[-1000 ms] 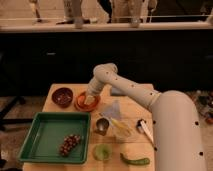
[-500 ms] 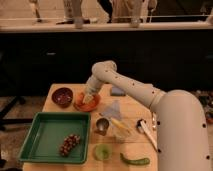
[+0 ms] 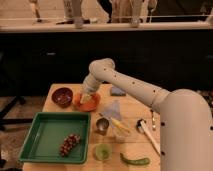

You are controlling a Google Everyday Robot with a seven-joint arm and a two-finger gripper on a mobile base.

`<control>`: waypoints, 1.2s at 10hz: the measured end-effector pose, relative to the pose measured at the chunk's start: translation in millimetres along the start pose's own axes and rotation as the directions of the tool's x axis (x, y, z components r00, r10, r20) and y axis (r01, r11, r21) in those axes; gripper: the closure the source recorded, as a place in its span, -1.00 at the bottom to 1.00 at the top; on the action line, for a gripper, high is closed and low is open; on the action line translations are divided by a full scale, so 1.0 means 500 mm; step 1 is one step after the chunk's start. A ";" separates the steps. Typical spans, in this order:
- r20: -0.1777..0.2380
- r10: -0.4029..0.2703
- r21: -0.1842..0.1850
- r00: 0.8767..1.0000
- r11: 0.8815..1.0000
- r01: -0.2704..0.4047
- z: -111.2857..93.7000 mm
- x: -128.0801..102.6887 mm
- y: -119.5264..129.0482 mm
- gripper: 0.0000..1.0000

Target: Place apple in tray

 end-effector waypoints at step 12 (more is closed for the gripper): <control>0.005 -0.160 -0.053 0.987 0.986 0.160 -0.043 -0.064 0.100 1.00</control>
